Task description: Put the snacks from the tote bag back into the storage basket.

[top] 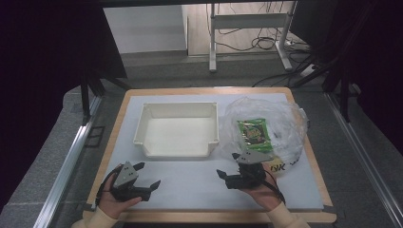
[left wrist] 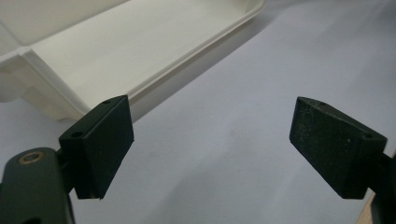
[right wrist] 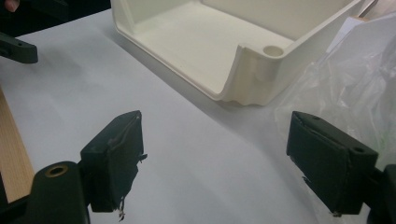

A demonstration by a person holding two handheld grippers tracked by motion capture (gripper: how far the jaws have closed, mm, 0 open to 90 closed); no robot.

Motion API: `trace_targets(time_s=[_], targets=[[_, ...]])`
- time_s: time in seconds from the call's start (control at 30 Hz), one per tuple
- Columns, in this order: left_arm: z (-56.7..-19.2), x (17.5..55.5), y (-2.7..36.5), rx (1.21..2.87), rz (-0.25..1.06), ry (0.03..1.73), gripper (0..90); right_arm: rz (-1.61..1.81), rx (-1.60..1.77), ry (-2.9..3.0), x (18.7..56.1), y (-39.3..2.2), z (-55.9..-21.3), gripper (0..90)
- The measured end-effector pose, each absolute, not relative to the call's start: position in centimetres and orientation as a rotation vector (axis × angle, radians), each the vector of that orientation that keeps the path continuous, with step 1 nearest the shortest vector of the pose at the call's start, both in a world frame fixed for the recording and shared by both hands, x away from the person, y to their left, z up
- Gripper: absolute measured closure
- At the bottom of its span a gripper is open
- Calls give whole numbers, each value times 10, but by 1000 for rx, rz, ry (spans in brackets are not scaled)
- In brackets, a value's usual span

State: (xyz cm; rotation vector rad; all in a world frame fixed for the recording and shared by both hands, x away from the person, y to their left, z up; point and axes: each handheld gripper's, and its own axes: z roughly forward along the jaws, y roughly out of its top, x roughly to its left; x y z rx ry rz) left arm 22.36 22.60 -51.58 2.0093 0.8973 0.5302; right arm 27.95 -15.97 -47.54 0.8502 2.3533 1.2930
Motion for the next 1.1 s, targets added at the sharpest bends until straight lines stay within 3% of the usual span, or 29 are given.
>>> trace_targets(time_s=[1.1], targets=[[-516, 222, 224, 2034, 546, 873, 139, 1304, 924, 2290, 307, -189, -430, 194]])
